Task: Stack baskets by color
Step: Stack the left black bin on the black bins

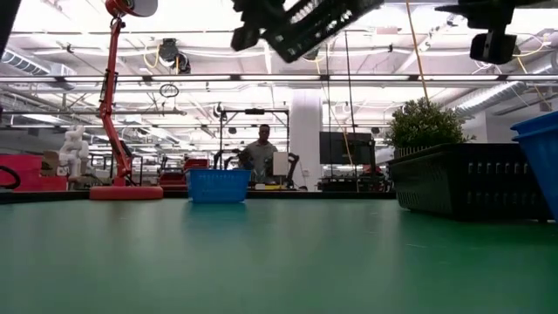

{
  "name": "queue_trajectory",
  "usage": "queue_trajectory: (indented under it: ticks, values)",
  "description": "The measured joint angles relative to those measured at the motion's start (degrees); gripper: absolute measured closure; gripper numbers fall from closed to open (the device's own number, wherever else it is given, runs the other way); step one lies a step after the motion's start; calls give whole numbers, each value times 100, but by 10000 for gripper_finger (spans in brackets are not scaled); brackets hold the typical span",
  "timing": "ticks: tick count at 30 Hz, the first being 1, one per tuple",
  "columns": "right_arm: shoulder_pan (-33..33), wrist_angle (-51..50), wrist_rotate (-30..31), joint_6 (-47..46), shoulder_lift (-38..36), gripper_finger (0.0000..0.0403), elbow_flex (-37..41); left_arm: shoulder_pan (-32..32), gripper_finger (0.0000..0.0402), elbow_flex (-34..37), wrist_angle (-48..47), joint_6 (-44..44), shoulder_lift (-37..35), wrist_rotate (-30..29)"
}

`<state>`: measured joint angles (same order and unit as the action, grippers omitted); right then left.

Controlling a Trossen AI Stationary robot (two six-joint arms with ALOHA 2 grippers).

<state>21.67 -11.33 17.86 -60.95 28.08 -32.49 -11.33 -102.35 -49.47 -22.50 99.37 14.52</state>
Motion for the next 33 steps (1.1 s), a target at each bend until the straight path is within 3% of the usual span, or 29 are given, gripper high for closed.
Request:
queue_trajectory:
  ticks: [11,17,33]
  values:
    - [-2,-2,181,576,-931,298,0,65,394,-1836,-508,436,1231,-34]
    - [0,-5,346,835,-1410,298,0,278,394,-2511,-121,1099,1755,102]
    - [0,-253,344,1261,-1904,298,0,681,394,-2559,541,1667,2733,131]
